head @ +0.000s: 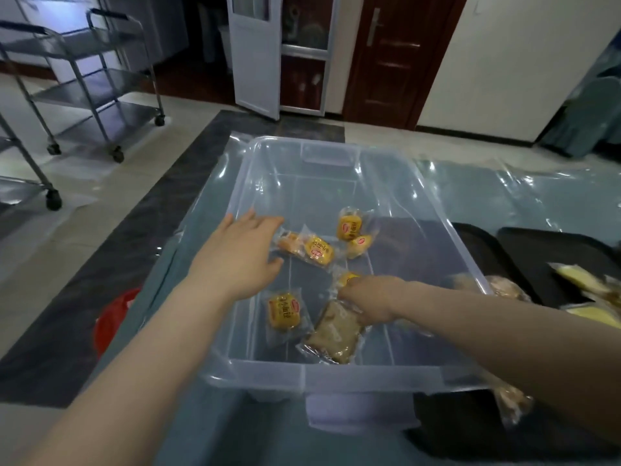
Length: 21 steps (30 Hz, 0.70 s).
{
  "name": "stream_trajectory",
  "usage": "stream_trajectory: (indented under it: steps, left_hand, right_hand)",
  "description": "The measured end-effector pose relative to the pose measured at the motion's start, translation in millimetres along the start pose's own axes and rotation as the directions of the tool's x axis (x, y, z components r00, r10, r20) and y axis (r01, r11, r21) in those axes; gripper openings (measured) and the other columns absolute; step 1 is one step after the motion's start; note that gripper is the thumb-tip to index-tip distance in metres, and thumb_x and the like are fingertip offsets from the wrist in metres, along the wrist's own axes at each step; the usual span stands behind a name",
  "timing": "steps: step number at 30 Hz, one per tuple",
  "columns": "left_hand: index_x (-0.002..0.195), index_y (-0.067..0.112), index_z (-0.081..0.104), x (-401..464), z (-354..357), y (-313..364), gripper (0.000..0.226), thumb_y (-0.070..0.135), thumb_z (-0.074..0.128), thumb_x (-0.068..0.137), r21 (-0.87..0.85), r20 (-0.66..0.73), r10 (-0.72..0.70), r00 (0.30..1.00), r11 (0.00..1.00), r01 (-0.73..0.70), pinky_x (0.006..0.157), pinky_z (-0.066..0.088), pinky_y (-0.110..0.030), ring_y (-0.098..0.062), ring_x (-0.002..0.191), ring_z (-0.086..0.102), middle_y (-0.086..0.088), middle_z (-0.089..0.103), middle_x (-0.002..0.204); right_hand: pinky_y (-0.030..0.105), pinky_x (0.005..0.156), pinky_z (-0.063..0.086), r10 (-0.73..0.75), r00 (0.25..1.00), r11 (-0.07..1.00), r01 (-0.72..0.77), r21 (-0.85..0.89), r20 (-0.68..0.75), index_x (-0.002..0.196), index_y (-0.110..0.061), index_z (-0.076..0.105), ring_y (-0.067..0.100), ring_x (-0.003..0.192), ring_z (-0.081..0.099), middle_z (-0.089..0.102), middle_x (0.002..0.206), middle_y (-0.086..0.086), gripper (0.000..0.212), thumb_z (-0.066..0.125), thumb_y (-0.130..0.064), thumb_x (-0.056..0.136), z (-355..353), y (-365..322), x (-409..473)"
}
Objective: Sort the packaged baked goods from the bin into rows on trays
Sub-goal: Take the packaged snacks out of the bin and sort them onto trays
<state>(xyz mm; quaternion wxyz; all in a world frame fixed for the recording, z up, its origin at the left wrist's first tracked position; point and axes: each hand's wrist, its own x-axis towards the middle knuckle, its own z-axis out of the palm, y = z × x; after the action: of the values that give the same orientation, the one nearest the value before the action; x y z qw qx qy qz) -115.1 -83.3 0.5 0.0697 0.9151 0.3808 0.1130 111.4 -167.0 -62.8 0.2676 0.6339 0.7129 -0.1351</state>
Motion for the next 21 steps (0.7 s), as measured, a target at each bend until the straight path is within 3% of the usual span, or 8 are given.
stream_trajectory:
  steps: [2,4,6,9,11,13,18,21]
  left_hand:
    - [0.147,0.022,0.024,1,1,0,0.065,0.035,0.052,0.089,0.014,0.001,-0.003,1.000,1.000,0.003,0.115,0.006,-0.036,-0.021,0.143,0.018,-0.002,0.033,0.151]
    - [0.147,0.022,0.024,2,3,-1,0.065,0.034,0.052,0.090,0.033,-0.002,-0.012,1.000,0.999,0.012,0.115,0.005,-0.036,-0.022,0.143,0.019,-0.003,0.033,0.151]
    - [0.147,0.021,0.024,1,5,0,0.066,0.035,0.053,0.089,0.058,-0.004,-0.013,1.000,0.998,0.013,0.116,0.005,-0.037,-0.023,0.143,0.019,-0.004,0.034,0.151]
    - [0.146,0.021,0.024,1,5,1,0.066,0.034,0.053,0.089,0.081,-0.016,-0.012,1.000,0.997,0.013,0.116,0.004,-0.037,-0.022,0.143,0.020,-0.004,0.035,0.150]
    - [0.146,0.021,0.024,1,5,2,0.066,0.034,0.053,0.089,0.075,-0.017,-0.016,1.000,0.997,0.017,0.116,0.003,-0.036,-0.022,0.143,0.020,-0.004,0.035,0.150]
    - [0.146,0.021,0.024,1,4,2,0.065,0.034,0.053,0.089,0.076,-0.018,-0.023,1.000,0.997,0.025,0.116,0.002,-0.035,-0.021,0.143,0.019,-0.003,0.034,0.151]
    - [0.145,0.021,0.026,1,4,1,0.063,0.034,0.053,0.089,0.085,-0.021,-0.018,1.000,0.996,0.020,0.116,0.002,-0.034,-0.020,0.142,0.021,-0.002,0.037,0.149]
    - [0.146,0.022,0.026,2,3,1,0.064,0.034,0.053,0.089,0.064,-0.016,-0.026,1.000,0.998,0.027,0.116,0.004,-0.035,-0.019,0.142,0.022,-0.001,0.037,0.149]
  right_hand:
    - [0.042,0.098,0.045,-0.025,0.999,0.995,0.028,-0.091,0.033,0.142,-0.017,0.038,0.030,0.127,0.044,0.041,0.145,0.009,0.062,0.064,-0.028,0.086,10,-4,16]
    - [0.045,0.112,0.032,-0.049,0.997,0.990,0.057,-0.130,0.066,0.152,-0.016,0.018,0.030,0.142,0.024,0.017,0.159,0.008,0.085,0.068,-0.030,0.085,22,-10,31]
    - [0.047,0.115,0.020,-0.081,0.992,0.980,0.097,-0.173,0.095,0.153,-0.016,0.008,0.030,0.146,0.011,0.006,0.161,0.007,0.097,0.072,-0.031,0.082,35,-16,43]
    - [0.050,0.114,0.016,-0.137,0.990,0.957,0.138,-0.257,0.021,0.150,-0.014,0.021,0.034,0.141,0.021,0.027,0.154,0.013,0.092,0.075,-0.029,0.077,47,-20,51]
    - [0.050,0.111,0.018,-0.170,0.983,0.932,0.137,-0.336,-0.070,0.137,-0.013,0.042,0.034,0.129,0.033,0.043,0.137,0.014,0.077,0.077,-0.035,0.073,46,-17,52]
    - [0.047,0.106,0.024,-0.175,0.979,0.921,0.126,-0.368,-0.102,0.125,-0.016,0.053,0.031,0.119,0.038,0.047,0.125,0.010,0.063,0.076,-0.041,0.072,38,-12,51]
    - [0.038,0.083,0.049,-0.019,0.994,0.999,0.015,-0.034,-0.111,0.107,-0.017,0.053,0.025,0.101,0.052,0.053,0.113,0.006,0.038,0.073,-0.030,0.078,-1,-4,46]
    - [0.037,0.074,0.054,0.095,0.979,0.988,-0.071,0.134,-0.178,0.099,-0.019,0.051,0.022,0.084,0.058,0.060,0.095,0.001,0.047,0.078,-0.045,0.071,-32,6,34]
